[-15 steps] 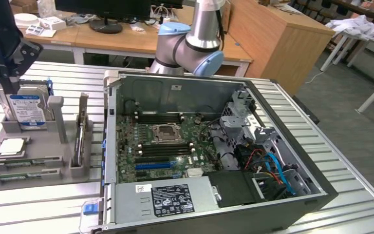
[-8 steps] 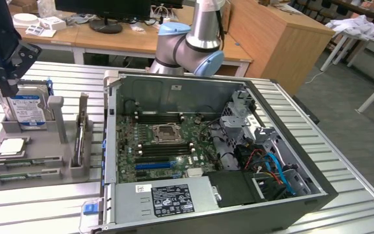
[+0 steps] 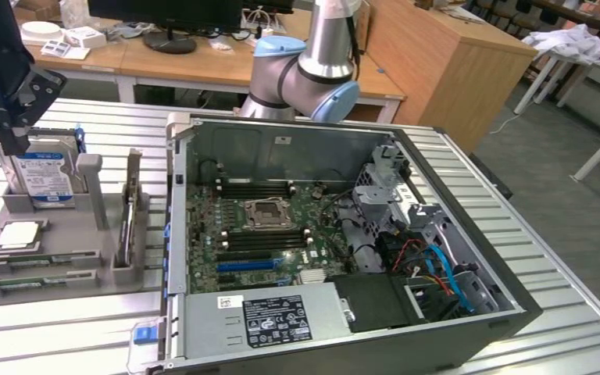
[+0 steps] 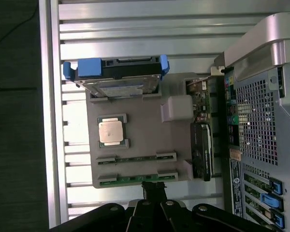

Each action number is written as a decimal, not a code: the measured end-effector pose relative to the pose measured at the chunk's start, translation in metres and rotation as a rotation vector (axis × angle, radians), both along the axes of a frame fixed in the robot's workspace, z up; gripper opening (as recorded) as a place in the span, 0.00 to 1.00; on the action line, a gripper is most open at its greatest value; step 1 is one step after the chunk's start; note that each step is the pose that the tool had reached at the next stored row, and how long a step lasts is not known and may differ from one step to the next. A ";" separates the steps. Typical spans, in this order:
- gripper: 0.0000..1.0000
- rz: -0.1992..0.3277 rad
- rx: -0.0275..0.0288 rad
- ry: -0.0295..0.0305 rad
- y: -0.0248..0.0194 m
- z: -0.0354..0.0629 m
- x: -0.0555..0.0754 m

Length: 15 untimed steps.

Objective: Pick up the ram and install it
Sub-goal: 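Pick up the ram and move it above insertion slot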

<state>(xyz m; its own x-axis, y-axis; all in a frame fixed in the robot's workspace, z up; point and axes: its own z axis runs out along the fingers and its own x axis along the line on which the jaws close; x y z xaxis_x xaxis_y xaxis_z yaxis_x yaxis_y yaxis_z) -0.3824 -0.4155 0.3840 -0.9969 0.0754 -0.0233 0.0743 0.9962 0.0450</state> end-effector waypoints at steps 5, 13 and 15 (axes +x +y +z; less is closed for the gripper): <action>0.11 0.000 0.0000 0.0000 0.0000 0.0000 0.000; 0.11 0.085 -0.0001 0.0001 0.0000 -0.0003 0.000; 0.11 0.123 -0.0001 0.0000 0.0000 -0.0005 0.000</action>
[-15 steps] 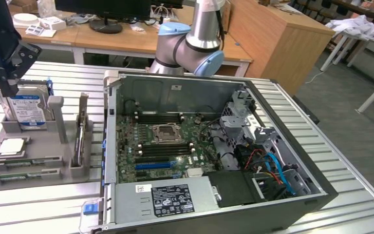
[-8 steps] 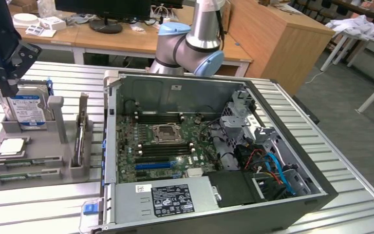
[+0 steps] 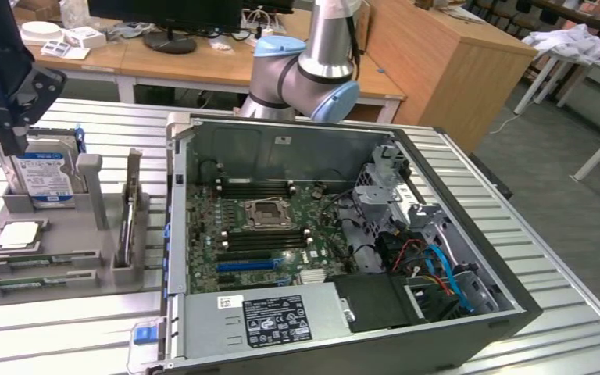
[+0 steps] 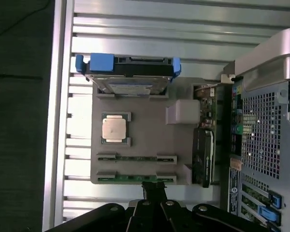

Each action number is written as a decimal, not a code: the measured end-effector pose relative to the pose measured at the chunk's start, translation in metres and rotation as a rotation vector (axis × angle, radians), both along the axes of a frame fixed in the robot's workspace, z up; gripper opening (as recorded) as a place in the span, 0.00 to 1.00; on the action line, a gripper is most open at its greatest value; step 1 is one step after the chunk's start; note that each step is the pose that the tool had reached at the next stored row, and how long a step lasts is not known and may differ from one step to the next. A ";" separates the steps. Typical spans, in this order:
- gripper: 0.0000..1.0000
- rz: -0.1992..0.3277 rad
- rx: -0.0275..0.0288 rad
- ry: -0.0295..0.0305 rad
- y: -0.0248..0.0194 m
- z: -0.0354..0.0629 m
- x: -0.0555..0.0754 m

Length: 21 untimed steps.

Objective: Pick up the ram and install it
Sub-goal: 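Pick up the ram and move it above insertion slot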

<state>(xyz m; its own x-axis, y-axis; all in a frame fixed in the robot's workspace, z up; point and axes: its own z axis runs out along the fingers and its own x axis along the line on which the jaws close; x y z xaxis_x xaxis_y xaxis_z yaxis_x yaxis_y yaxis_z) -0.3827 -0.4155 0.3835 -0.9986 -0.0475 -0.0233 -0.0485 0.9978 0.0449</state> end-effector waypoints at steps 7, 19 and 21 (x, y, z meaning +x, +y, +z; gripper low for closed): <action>0.11 0.126 0.0001 -0.0001 0.0000 -0.0006 0.000; 0.11 0.345 0.0000 -0.0001 0.0000 -0.0013 0.000; 0.11 0.381 0.0001 -0.0001 0.0000 -0.0014 0.000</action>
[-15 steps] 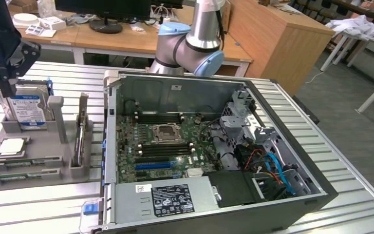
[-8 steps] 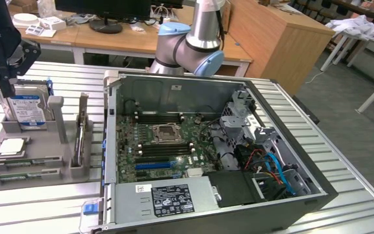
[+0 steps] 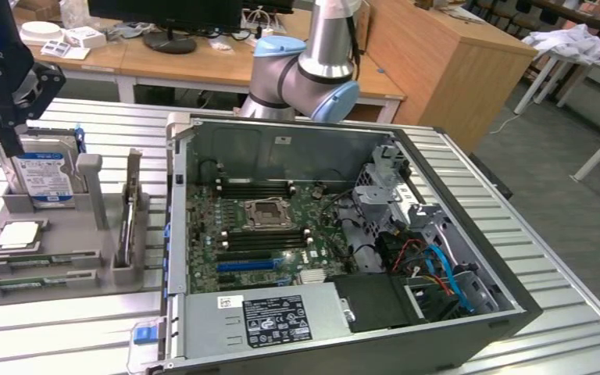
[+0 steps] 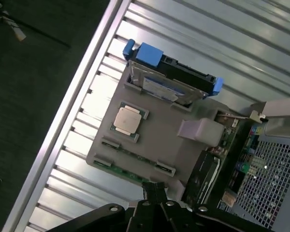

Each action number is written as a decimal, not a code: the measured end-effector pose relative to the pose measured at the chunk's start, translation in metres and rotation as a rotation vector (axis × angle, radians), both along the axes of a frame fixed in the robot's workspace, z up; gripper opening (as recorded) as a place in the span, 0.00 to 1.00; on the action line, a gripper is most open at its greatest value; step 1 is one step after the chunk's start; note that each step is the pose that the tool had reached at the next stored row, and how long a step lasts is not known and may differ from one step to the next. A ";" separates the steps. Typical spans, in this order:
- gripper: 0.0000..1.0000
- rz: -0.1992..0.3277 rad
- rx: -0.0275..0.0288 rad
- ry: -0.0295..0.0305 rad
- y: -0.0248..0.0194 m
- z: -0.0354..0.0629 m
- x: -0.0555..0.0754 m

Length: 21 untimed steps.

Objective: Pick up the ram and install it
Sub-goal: 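Pick up the ram and move it above insertion slot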

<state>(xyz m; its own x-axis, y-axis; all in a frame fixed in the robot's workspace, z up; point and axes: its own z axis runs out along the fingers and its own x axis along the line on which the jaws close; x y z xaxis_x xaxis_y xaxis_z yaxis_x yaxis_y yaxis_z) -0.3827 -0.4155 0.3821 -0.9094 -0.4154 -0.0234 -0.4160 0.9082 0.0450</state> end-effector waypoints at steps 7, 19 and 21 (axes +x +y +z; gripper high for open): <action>0.11 0.127 -0.0001 0.0000 0.0000 -0.0004 0.000; 0.11 0.346 -0.0001 0.0000 0.0000 -0.0013 0.000; 0.11 0.382 -0.0001 0.0000 0.0000 -0.0015 0.000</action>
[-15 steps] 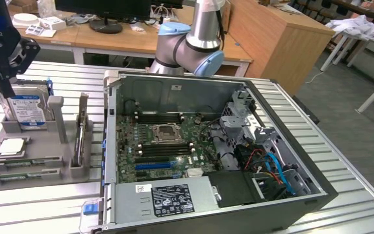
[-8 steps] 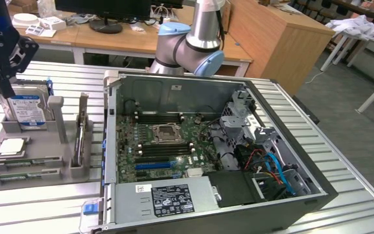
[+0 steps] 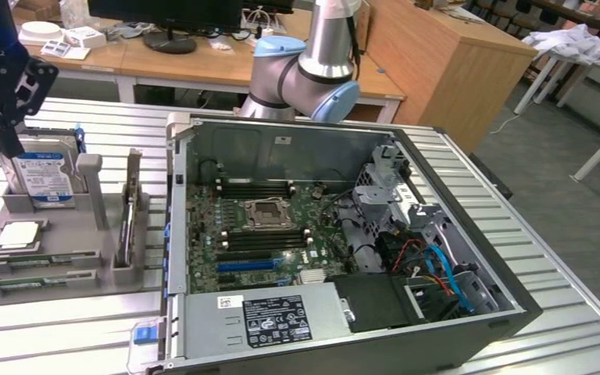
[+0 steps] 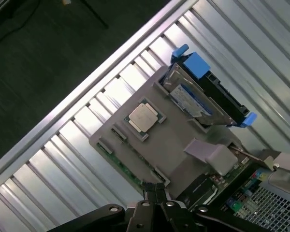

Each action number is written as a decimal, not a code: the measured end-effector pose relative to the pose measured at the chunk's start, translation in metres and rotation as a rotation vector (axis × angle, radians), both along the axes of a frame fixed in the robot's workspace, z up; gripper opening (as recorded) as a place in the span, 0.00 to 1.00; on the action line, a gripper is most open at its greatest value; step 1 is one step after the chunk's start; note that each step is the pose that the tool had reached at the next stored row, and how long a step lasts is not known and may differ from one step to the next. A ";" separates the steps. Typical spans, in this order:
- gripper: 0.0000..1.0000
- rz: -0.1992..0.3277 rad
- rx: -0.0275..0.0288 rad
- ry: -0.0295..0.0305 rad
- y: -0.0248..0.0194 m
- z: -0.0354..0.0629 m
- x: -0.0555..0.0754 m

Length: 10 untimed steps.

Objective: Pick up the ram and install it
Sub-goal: 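Pick up the ram and move it above insertion slot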

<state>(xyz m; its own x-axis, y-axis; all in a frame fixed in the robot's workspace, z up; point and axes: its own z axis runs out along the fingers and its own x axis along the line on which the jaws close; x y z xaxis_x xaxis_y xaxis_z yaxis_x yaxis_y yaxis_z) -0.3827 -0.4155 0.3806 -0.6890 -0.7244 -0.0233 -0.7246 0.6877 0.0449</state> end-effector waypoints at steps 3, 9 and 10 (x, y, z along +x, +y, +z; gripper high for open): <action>0.11 0.056 0.0000 0.0001 0.0000 -0.0002 0.000; 0.11 0.165 0.0000 0.0000 0.0000 -0.0007 0.000; 0.11 0.183 -0.0001 0.0001 0.0000 -0.0007 0.000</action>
<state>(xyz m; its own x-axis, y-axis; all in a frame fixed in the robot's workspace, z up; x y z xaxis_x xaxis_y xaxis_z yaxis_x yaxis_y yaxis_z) -0.3827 -0.4155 0.3799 -0.5459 -0.8375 -0.0232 -0.8374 0.5447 0.0449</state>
